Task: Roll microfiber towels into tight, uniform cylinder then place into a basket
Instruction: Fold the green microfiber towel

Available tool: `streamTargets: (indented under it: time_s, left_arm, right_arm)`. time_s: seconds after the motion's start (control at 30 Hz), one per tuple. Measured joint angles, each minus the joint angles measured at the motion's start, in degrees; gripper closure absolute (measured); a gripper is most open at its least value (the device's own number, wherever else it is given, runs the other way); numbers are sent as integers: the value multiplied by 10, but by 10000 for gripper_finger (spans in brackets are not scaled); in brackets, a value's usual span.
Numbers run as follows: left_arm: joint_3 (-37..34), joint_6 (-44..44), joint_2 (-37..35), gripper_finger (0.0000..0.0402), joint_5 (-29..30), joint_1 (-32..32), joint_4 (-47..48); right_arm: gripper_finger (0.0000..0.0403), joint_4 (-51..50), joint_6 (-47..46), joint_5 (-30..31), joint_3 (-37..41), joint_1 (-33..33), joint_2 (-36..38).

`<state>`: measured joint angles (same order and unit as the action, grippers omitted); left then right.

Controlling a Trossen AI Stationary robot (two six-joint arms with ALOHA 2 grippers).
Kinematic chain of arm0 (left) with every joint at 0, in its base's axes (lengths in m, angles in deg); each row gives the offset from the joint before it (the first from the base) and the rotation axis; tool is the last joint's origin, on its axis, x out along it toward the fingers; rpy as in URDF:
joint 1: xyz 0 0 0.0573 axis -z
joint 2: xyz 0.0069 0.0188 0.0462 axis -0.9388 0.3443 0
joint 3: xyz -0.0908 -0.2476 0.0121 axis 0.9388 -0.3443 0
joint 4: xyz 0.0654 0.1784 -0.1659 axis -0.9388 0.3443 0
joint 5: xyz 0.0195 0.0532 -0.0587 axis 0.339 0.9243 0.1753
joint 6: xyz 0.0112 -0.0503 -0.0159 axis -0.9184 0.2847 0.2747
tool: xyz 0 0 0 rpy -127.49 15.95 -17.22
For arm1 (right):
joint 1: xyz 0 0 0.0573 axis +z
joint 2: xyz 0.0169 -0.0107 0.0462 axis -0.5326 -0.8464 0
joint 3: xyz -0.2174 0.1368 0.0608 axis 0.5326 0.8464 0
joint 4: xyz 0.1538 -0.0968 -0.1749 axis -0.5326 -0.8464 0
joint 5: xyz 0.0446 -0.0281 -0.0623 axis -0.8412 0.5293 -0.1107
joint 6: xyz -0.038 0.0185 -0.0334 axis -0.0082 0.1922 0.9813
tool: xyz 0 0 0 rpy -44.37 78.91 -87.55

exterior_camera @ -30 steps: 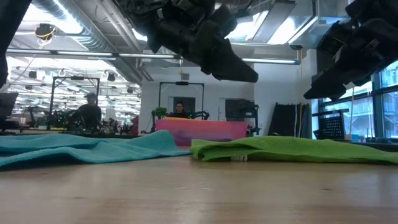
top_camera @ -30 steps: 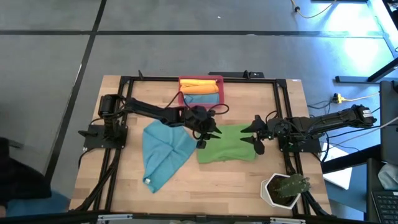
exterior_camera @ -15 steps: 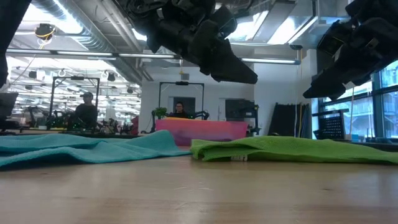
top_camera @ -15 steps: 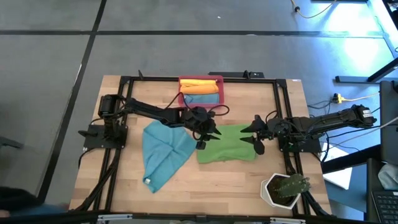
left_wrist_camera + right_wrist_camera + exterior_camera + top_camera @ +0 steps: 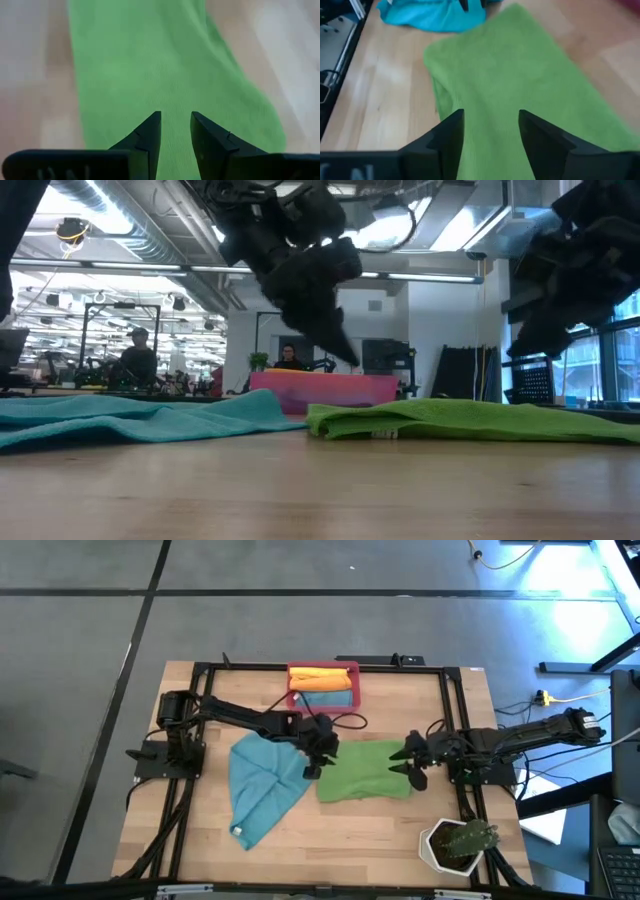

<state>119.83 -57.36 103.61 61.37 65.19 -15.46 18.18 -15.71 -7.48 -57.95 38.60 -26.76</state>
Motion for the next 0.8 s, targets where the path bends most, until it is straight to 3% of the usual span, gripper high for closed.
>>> streamTargets:
  time_s: [0.37, 0.8]
  left_arm:
    - [0, 1, 5, 308, 22, 1, 72]
    - [1, 16, 23, 308, 64, 1, 100]
  right_arm:
    - [312, -11, -24, -44, 0, 0, -70]
    - [348, -91, -106, -45, -1, -18, -159]
